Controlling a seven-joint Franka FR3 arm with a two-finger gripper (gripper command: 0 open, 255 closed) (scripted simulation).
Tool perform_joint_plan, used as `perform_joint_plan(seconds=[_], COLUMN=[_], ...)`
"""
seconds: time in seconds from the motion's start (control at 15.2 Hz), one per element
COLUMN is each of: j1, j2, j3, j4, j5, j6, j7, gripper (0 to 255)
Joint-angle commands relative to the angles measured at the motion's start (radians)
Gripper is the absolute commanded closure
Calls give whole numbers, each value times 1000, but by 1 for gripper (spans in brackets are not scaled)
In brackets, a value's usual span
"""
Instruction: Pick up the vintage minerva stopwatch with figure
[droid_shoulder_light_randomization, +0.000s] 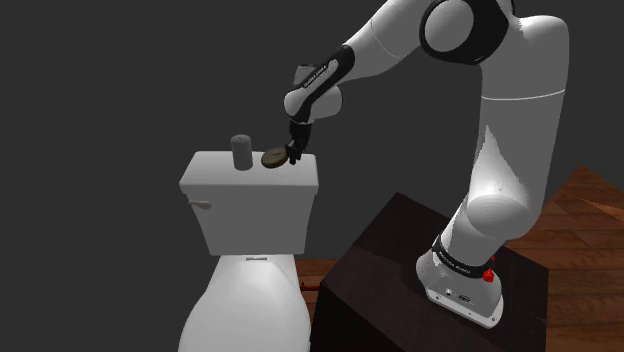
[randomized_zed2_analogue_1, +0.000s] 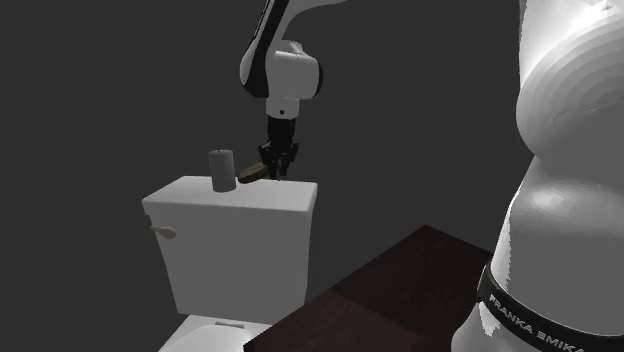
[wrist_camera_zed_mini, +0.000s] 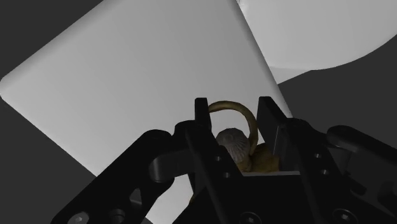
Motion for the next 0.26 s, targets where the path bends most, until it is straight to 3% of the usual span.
perform_joint_plan(seconds=[0.0,0.2], j1=[0,1], j2=[-22,-33], j3=[-3,-4], j4=[-3,-1], j5=[-4,-7], j6=[-19,-32], j7=[3,6], gripper=[255,255])
